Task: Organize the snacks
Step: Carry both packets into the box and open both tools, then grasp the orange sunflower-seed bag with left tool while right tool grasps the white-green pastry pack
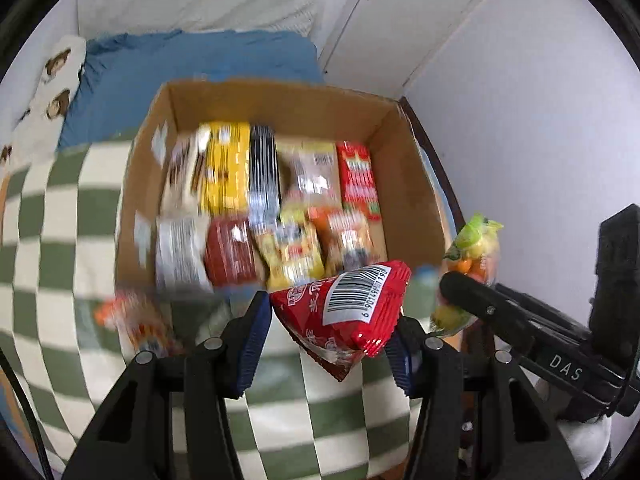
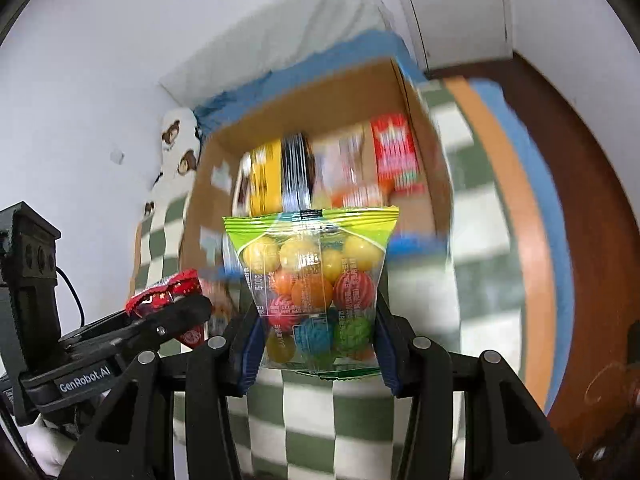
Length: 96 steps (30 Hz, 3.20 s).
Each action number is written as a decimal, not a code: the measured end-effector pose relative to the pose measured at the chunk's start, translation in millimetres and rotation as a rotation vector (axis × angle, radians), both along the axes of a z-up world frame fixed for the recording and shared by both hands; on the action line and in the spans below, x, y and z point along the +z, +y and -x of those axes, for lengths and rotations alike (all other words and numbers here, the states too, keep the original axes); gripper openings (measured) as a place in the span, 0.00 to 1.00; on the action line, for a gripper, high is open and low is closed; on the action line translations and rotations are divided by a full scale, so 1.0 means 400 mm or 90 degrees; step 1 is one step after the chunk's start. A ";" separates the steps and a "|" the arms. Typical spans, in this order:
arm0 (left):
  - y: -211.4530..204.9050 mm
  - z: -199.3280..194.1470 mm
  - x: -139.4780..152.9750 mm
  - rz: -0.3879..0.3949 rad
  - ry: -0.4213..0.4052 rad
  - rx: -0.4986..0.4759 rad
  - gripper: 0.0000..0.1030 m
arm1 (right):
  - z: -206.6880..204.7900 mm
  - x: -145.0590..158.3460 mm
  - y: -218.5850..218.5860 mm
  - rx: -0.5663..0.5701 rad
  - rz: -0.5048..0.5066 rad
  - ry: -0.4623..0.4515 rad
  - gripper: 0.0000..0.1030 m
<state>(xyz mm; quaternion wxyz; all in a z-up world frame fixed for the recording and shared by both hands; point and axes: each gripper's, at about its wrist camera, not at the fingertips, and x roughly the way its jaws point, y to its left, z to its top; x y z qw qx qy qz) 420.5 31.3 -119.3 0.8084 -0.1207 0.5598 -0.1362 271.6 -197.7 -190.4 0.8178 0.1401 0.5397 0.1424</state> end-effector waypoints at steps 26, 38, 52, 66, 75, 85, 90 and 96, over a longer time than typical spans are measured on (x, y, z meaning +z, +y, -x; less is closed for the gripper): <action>0.080 -0.481 -0.309 -0.115 0.176 0.040 0.86 | -0.550 -0.217 0.077 -0.027 0.149 0.115 0.90; 0.085 -0.432 -0.293 -0.134 0.134 0.044 0.86 | -0.521 -0.225 0.068 -0.008 0.181 0.118 0.90; 0.101 -0.280 -0.197 -0.179 0.022 0.059 0.86 | -0.394 -0.169 0.080 0.000 0.197 0.057 0.90; 0.096 -0.084 -0.066 -0.183 -0.090 0.074 0.86 | -0.219 -0.033 0.063 -0.017 0.193 -0.044 0.90; 0.078 0.054 0.003 -0.175 -0.144 0.075 0.86 | -0.073 0.072 0.051 -0.022 0.208 -0.124 0.90; 0.061 0.185 0.089 -0.184 -0.211 0.085 0.86 | 0.074 0.165 0.029 -0.040 0.205 -0.194 0.90; 0.064 0.211 0.108 -0.179 -0.222 0.092 0.86 | 0.121 0.209 0.023 -0.047 0.193 -0.221 0.90; 0.108 0.225 0.088 -0.182 -0.208 0.124 0.86 | 0.138 0.206 0.026 -0.048 0.170 -0.206 0.92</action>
